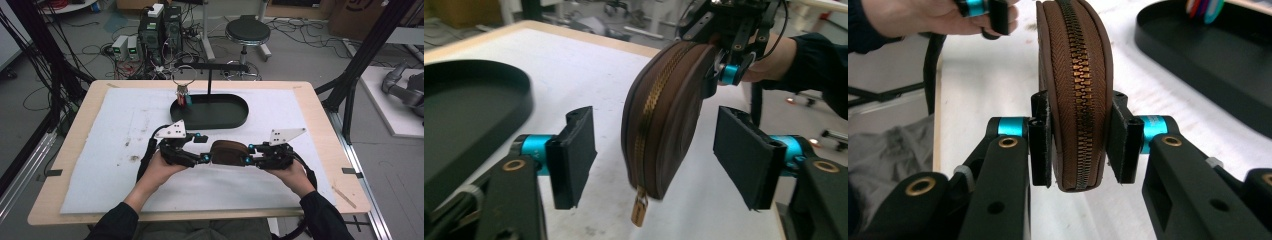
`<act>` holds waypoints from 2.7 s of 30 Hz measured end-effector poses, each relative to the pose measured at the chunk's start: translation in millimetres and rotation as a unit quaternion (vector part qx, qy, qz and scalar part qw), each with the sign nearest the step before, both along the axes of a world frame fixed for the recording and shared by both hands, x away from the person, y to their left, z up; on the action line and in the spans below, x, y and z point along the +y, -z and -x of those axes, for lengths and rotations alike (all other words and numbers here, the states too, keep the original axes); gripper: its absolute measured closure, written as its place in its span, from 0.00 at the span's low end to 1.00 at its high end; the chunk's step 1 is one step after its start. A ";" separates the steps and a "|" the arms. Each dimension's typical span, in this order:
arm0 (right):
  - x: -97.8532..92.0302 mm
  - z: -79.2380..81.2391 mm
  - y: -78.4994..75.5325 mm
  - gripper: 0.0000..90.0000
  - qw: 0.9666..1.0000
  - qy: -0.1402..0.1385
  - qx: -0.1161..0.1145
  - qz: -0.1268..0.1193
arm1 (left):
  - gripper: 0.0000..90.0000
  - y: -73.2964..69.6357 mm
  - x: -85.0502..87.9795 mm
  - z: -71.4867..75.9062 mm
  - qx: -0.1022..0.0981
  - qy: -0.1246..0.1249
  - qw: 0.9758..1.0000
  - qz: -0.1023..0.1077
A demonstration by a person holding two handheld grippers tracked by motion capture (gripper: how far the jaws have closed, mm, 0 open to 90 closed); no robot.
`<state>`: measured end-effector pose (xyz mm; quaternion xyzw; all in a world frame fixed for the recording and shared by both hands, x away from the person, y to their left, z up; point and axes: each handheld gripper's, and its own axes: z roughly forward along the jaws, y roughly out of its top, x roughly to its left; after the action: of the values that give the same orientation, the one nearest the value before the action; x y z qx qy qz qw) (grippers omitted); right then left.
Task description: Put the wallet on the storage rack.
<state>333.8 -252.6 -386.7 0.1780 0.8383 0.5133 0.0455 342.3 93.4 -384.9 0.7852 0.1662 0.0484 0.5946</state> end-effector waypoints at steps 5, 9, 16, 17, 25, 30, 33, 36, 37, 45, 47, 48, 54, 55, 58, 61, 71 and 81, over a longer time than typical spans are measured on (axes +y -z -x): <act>0.1 -4.1 -9.1 0.76 1.000 0.029 -0.010 0.000 | 0.31 -6.8 23.8 7.4 -0.014 -0.049 0.999 -0.004; -0.6 -9.2 -15.8 0.76 0.999 0.050 -0.017 -0.002 | 0.29 -7.4 42.1 15.3 -0.020 -0.079 0.997 -0.006; -2.3 -23.9 -25.5 0.76 0.996 0.086 -0.025 -0.008 | 0.28 -5.0 72.4 29.2 -0.022 -0.117 0.993 -0.009; -1.6 -26.4 -26.8 0.76 0.996 0.091 -0.025 -0.008 | 0.27 -4.8 76.6 31.3 -0.024 -0.124 0.992 -0.008; 7.3 -46.9 -39.8 0.76 0.992 0.124 -0.033 -0.001 | 0.24 -0.7 104.0 41.5 -0.041 -0.166 0.985 -0.007; 12.1 -61.0 -43.7 0.76 0.989 0.145 -0.033 -0.005 | 0.23 1.8 112.2 44.8 -0.046 -0.179 0.983 -0.006; 17.6 -68.5 -43.9 0.76 0.987 0.155 -0.034 -0.001 | 0.23 2.6 114.4 45.9 -0.051 -0.185 0.981 -0.006; 24.7 -75.8 -42.8 0.76 0.986 0.163 -0.036 0.000 | 0.23 3.0 115.0 46.2 -0.054 -0.189 0.980 -0.009; 26.8 -77.3 -42.6 0.76 0.986 0.164 -0.035 0.002 | 0.23 3.0 115.0 46.0 -0.055 -0.190 0.980 -0.011; 46.5 -94.2 -41.7 0.76 0.984 0.175 -0.034 0.006 | 0.23 4.4 111.9 45.2 -0.054 -0.190 0.980 -0.011; 51.0 -98.4 -41.3 0.76 0.984 0.177 -0.032 0.010 | 0.23 4.6 111.2 45.4 -0.055 -0.188 0.981 -0.013; 53.2 -99.9 -40.7 0.76 0.983 0.181 -0.035 0.011 | 0.23 4.6 110.9 45.3 -0.057 -0.187 0.981 -0.014; 63.2 -113.0 -30.0 0.76 0.981 0.194 -0.023 0.013 | 0.23 5.8 110.0 45.4 -0.056 -0.188 0.980 -0.012; 64.4 -115.1 -28.1 0.76 0.980 0.196 -0.021 0.013 | 0.23 6.0 109.7 45.1 -0.056 -0.187 0.981 -0.012; 69.2 -120.6 -23.0 0.76 0.980 0.200 -0.017 0.014 | 0.23 6.9 108.9 45.0 -0.055 -0.186 0.981 -0.014; 74.1 -124.6 -17.8 0.76 0.980 0.200 -0.016 0.014 | 0.23 7.8 107.2 44.8 -0.055 -0.183 0.981 -0.015; 88.5 -137.4 -2.3 0.76 0.978 0.207 -0.013 0.022 | 0.23 9.0 104.0 44.2 -0.054 -0.175 0.983 -0.015; 96.2 -146.1 13.9 0.76 0.976 0.215 -0.005 0.019 | 0.23 9.3 105.4 44.2 -0.054 -0.172 0.984 -0.013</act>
<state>479.9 -156.4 -400.5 0.3506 0.7897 0.4764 0.1627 298.1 198.8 -394.2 0.7487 0.2662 0.1943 0.5752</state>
